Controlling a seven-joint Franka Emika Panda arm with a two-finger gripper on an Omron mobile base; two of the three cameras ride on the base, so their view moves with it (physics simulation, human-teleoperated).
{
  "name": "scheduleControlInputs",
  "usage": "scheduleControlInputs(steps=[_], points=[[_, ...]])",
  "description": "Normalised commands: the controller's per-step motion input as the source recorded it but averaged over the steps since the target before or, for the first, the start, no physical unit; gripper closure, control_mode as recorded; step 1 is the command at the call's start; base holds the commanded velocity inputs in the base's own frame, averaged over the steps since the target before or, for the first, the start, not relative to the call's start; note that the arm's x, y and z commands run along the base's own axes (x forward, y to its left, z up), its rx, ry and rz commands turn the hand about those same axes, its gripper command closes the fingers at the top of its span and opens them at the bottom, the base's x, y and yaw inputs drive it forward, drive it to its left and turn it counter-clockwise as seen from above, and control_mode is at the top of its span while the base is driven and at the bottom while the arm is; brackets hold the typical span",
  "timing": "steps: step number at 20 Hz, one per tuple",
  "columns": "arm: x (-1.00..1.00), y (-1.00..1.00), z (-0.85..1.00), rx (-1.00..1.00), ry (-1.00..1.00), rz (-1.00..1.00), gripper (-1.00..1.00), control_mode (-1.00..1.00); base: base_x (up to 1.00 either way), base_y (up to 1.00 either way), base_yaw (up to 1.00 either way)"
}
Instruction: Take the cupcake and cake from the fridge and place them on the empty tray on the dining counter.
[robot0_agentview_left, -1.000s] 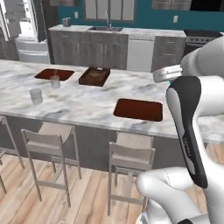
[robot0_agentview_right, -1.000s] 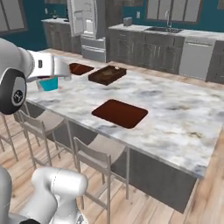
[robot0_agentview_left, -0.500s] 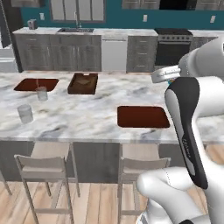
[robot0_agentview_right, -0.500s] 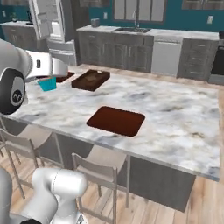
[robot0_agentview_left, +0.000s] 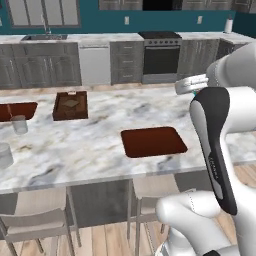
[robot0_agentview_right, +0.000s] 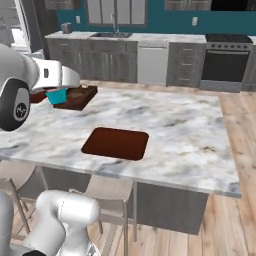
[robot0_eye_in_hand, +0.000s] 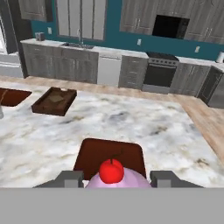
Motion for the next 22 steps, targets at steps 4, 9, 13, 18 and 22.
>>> scheduleControlInputs(steps=[4,9,13,18,22], points=[[0.00,0.00,0.00,0.00,0.00,0.00,1.00,1.00,0.65,0.58,-0.17],[0.04,0.05,-0.11,0.00,0.02,-0.02,1.00,-1.00,0.38,0.31,-0.11],[0.02,0.13,-0.81,0.00,0.10,-0.03,1.00,-1.00,0.00,0.00,0.00],[0.15,0.06,-1.00,0.01,0.11,-0.01,1.00,-1.00,0.00,0.00,0.00],[0.37,0.00,-0.93,0.06,0.06,0.00,1.00,-1.00,0.00,0.00,0.00]])
